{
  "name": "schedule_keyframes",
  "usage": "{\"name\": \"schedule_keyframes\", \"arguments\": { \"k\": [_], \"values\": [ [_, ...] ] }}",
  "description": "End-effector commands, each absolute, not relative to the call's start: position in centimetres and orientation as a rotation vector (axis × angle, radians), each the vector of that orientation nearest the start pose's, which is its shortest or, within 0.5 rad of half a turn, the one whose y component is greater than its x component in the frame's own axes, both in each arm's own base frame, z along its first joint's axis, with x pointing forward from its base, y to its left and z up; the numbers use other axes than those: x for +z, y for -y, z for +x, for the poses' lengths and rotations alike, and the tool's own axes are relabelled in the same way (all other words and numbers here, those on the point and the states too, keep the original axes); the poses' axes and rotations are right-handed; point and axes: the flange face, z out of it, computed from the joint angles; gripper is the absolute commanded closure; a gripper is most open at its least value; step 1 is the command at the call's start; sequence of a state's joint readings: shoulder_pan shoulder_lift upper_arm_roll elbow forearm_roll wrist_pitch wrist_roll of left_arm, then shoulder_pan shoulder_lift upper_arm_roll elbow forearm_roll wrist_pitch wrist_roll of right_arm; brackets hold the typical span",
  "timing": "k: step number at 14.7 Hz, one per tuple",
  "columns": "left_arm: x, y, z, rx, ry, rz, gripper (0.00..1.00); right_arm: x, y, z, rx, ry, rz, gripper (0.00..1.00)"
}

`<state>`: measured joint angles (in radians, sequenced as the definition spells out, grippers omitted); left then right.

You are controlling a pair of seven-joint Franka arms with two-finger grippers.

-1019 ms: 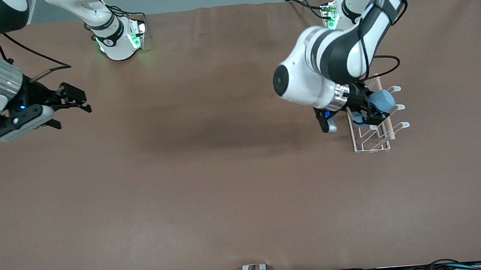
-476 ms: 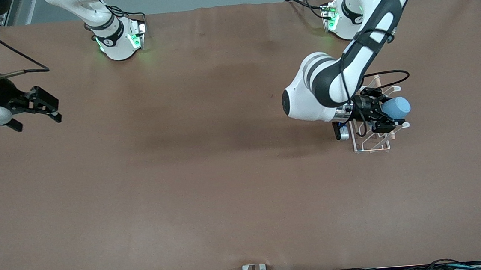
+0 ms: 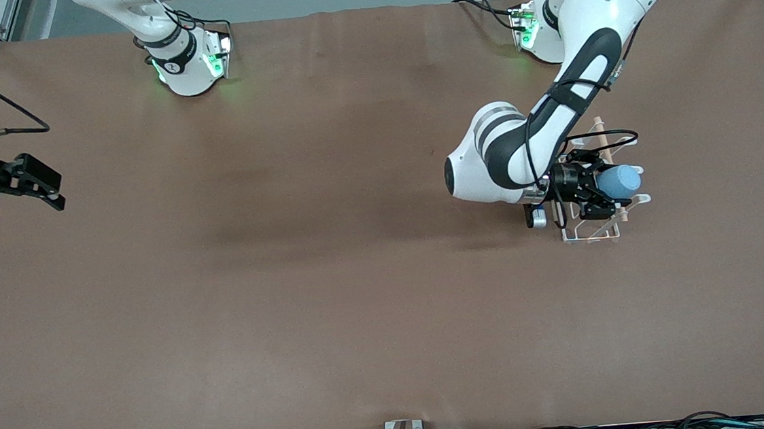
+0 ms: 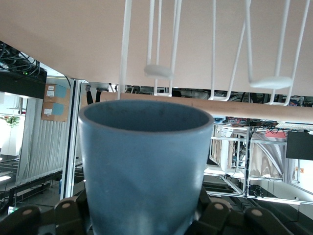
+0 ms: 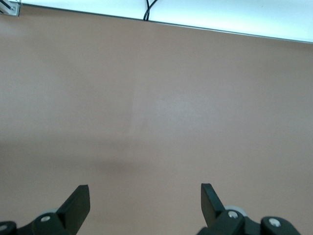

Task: Hang cup on cup holder
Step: 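Lower the blue cup onto a holder hook with the left gripper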

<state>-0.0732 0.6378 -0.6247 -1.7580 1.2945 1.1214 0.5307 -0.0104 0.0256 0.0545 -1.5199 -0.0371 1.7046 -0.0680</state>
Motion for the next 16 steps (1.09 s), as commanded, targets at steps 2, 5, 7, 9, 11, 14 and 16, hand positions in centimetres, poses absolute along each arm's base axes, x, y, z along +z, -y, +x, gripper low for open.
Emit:
{"name": "schedule_keyframes", "arguments": {
  "k": [2,5,7,9,11,14,16],
  "values": [
    [26.2,22.8,54.5,0.999,-1.313,-1.310,0.67,64.4,-1.4,56.9,-0.158,0.034,-3.178,0.00],
    [25.4,22.8,54.7,0.987,-1.301,-1.312,0.63,62.8,-1.8,55.7,-0.105,0.023,-3.161,0.02],
    [25.2,22.0,55.4,0.980,-1.269,-1.349,0.35,62.1,-1.2,55.6,-0.112,-0.002,-3.123,0.02],
    [25.4,21.7,55.9,0.975,-1.261,-1.368,0.00,61.8,-1.2,55.6,-0.098,0.000,-3.122,0.02],
    [25.5,21.8,56.0,0.970,-1.258,-1.373,0.00,61.3,-1.4,55.5,-0.078,0.014,-3.119,0.02],
    [26.8,21.9,56.8,0.952,-1.241,-1.411,0.00,61.2,-1.5,55.6,-0.078,0.021,-3.118,0.02],
    [29.7,22.9,58.1,0.891,-1.207,-1.502,0.00,61.1,-1.5,55.7,-0.081,0.019,-3.118,0.02]
  ]
}}
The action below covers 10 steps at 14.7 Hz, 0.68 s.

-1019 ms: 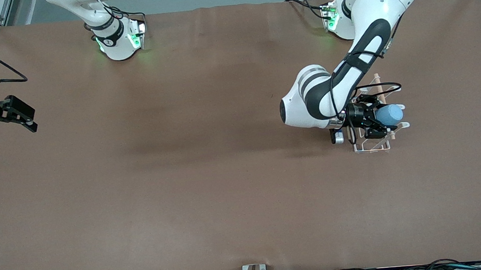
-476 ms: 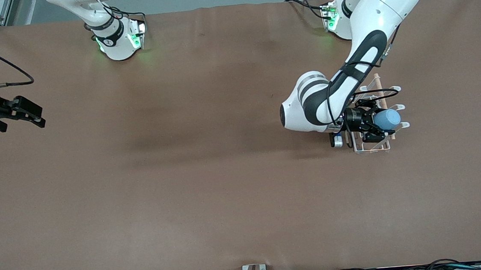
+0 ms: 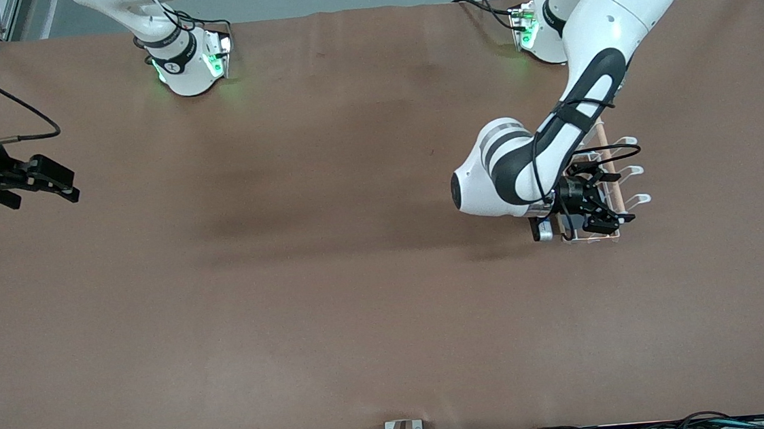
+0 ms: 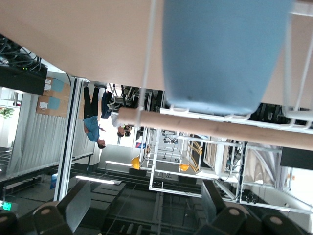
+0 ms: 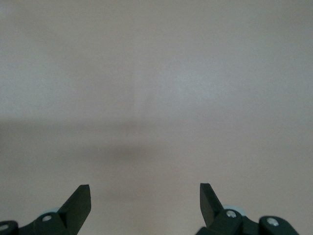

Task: Hang cup on cup holder
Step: 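Lower the blue cup onto a holder hook with the left gripper, then open the left gripper and release the cup on the hook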

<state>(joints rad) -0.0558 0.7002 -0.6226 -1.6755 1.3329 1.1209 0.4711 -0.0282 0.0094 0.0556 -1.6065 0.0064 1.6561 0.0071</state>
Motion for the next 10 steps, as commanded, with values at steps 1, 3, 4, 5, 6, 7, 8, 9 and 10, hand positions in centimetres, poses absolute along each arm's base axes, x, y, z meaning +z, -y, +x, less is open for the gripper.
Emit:
{"name": "schedule_keyframes", "arguments": {
  "k": [1,3,4,5,6,7,8,9,10],
  "values": [
    [31.9,24.0,58.5,0.820,-1.165,-1.597,0.00,61.1,-1.5,55.7,-0.081,0.019,-3.118,0.02],
    [37.4,25.2,59.9,0.677,-1.058,-1.849,0.00,61.2,-1.4,55.7,-0.083,0.014,-3.118,0.02],
    [40.0,25.5,60.7,0.606,-0.989,-1.999,0.00,61.2,-1.5,55.7,-0.083,0.014,-3.118,0.02],
    [42.9,25.3,61.5,0.528,-0.878,-2.143,0.00,61.2,-1.5,55.7,-0.083,0.014,-3.118,0.01],
    [44.5,24.9,61.8,0.495,-0.784,-2.275,0.00,61.2,-1.5,55.7,-0.081,0.014,-3.118,0.01],
    [46.7,24.2,61.8,0.438,-0.712,-2.373,0.00,61.3,-1.5,55.7,-0.085,0.014,-3.118,0.01],
    [50.1,23.6,62.2,0.286,-0.647,-2.452,0.00,61.3,-1.5,55.7,-0.085,0.014,-3.118,0.01],
    [53.0,22.8,62.5,0.164,-0.615,-2.505,0.00,61.3,-1.5,55.7,-0.088,0.012,-3.118,0.01],
    [55.1,21.4,62.8,0.093,-0.589,-2.554,0.00,61.3,-1.5,55.7,-0.088,0.012,-3.118,0.01]
  ]
}}
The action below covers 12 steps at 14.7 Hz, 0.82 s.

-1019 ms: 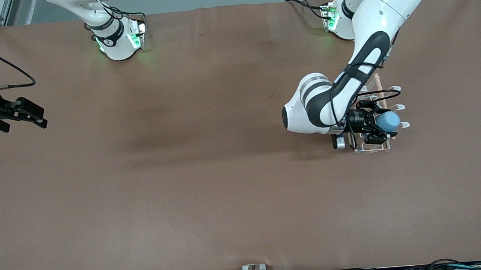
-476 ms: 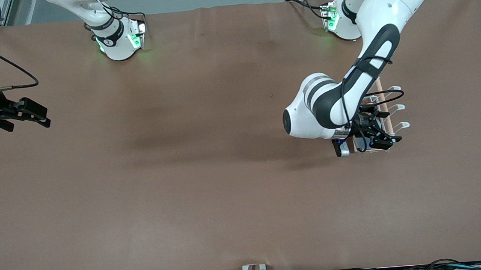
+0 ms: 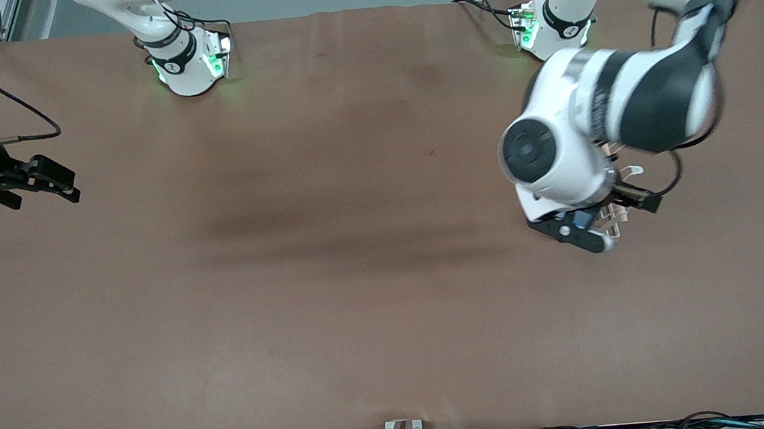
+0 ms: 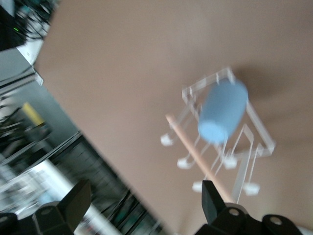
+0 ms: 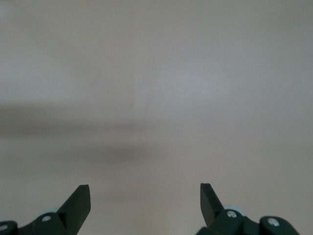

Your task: Hang cup on cup holder

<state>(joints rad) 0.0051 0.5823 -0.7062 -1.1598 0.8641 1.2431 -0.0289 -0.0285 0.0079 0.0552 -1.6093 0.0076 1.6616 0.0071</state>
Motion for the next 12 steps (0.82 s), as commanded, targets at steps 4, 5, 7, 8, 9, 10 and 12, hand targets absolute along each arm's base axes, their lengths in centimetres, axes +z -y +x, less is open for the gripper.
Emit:
{"name": "schedule_keyframes", "arguments": {
  "k": [4,5,7,8,9,10,12],
  "values": [
    [60.9,15.2,62.6,-0.024,-0.459,-2.809,0.00,61.3,-1.3,55.8,-0.085,0.002,-3.118,0.01],
    [62.0,13.8,62.3,-0.035,-0.424,-2.868,0.00,61.3,-1.3,55.8,-0.085,0.002,-3.116,0.01],
    [63.6,10.6,61.8,-0.030,-0.343,-2.980,0.00,61.3,-1.3,55.8,-0.083,0.002,-3.116,0.01],
    [65.1,8.8,61.1,-0.050,-0.289,-3.022,0.00,61.3,-1.3,55.8,-0.083,0.002,-3.116,0.01],
    [65.9,7.6,60.7,-0.060,-0.255,-3.043,0.00,61.5,-1.3,55.8,-0.090,0.000,-3.117,0.01],
    [66.7,7.2,60.1,-0.070,-0.242,-3.054,0.00,61.5,-1.3,55.8,-0.093,-0.005,-3.117,0.01],
    [68.1,7.4,58.4,-0.084,-0.215,-3.045,0.00,62.1,-1.3,55.9,-0.107,-0.005,-3.116,0.01]
  ]
}}
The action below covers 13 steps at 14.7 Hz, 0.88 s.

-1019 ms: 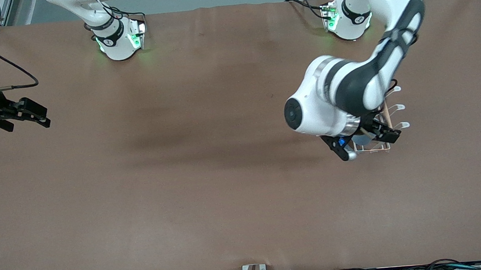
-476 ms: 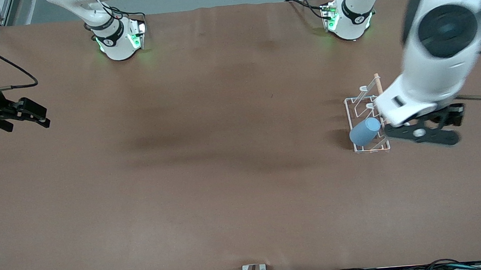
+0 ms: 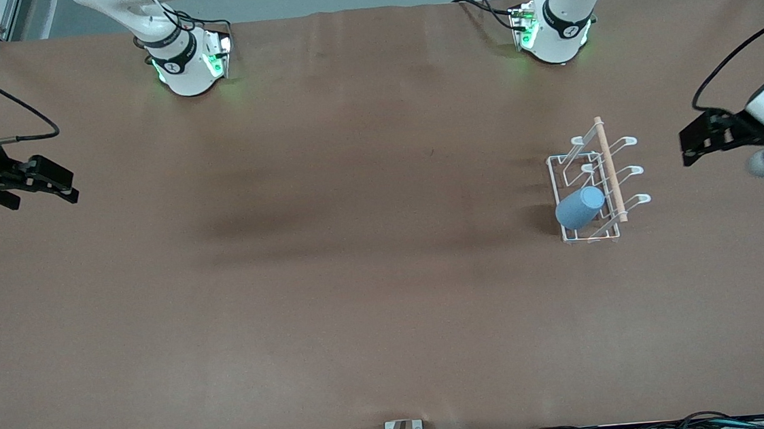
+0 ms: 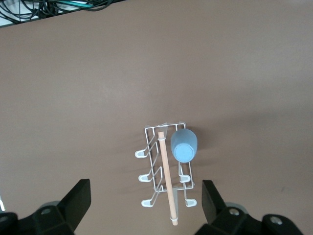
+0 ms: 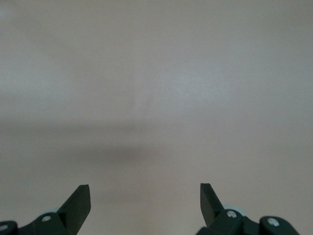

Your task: Hang cup on cup holder

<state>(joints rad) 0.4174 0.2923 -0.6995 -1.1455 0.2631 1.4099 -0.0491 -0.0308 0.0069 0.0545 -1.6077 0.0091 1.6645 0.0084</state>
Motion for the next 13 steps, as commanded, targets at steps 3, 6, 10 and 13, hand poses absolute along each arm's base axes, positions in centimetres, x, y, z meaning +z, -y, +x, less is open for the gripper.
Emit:
{"name": "schedule_keyframes", "arguments": {
  "k": [3,6,10,13],
  "values": [
    [69.0,7.2,56.3,-0.070,-0.155,-3.055,0.00,62.9,-1.3,56.1,-0.131,0.003,-3.115,0.01],
    [68.9,6.3,54.3,-0.038,-0.112,-3.087,0.00,63.5,-1.4,56.2,-0.140,0.010,-3.114,0.01],
    [67.9,5.4,51.6,-0.015,-0.081,-3.077,0.00,62.8,-1.5,56.2,-0.023,0.014,-3.115,0.01],
    [66.2,5.5,49.7,-0.005,-0.079,-3.105,0.00,62.6,-1.3,56.2,-0.016,0.002,-3.088,0.01]
  ]
}}
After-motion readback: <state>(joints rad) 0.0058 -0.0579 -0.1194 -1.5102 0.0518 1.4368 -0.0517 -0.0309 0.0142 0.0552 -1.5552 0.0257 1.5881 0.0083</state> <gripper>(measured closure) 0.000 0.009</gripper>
